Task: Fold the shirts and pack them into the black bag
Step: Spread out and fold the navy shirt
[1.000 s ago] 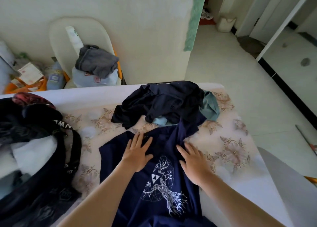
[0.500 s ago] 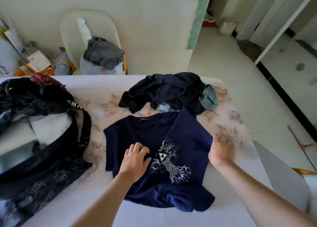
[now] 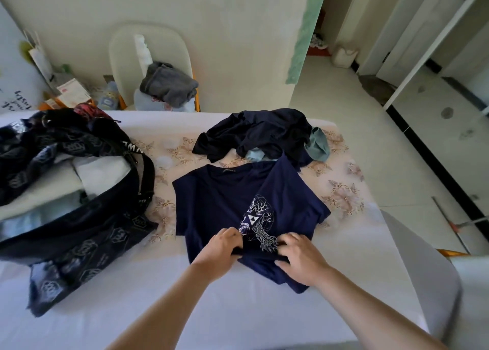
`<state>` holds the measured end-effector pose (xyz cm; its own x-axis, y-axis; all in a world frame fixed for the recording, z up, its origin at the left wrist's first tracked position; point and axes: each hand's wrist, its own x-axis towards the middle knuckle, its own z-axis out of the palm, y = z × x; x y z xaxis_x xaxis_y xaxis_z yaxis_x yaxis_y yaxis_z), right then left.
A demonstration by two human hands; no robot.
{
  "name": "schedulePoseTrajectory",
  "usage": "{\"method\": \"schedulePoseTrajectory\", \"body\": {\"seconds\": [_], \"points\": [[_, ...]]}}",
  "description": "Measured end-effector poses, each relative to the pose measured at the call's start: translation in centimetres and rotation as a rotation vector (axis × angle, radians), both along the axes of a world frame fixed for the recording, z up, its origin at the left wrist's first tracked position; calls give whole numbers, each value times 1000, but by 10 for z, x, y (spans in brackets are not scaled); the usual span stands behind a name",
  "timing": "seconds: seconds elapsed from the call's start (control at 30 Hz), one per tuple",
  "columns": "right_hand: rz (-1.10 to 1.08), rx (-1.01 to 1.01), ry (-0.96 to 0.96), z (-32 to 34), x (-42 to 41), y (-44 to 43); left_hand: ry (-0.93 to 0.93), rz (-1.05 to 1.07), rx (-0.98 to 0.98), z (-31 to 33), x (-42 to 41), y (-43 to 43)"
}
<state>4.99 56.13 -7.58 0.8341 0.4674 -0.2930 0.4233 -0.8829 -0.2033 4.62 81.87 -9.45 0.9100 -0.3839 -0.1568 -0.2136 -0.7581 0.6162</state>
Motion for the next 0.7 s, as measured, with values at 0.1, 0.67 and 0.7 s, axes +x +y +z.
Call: {"method": "schedulePoseTrajectory", "body": {"seconds": [0.1, 0.67, 0.7], "points": [[-232, 110, 141, 24, 4, 29, 245, 82, -21, 25, 2, 23], [-156, -181, 289, 17, 86, 12, 239, -22, 586, 9, 68, 13], [-190, -236, 284, 15, 89, 2, 256, -58, 592, 4, 73, 9]]}}
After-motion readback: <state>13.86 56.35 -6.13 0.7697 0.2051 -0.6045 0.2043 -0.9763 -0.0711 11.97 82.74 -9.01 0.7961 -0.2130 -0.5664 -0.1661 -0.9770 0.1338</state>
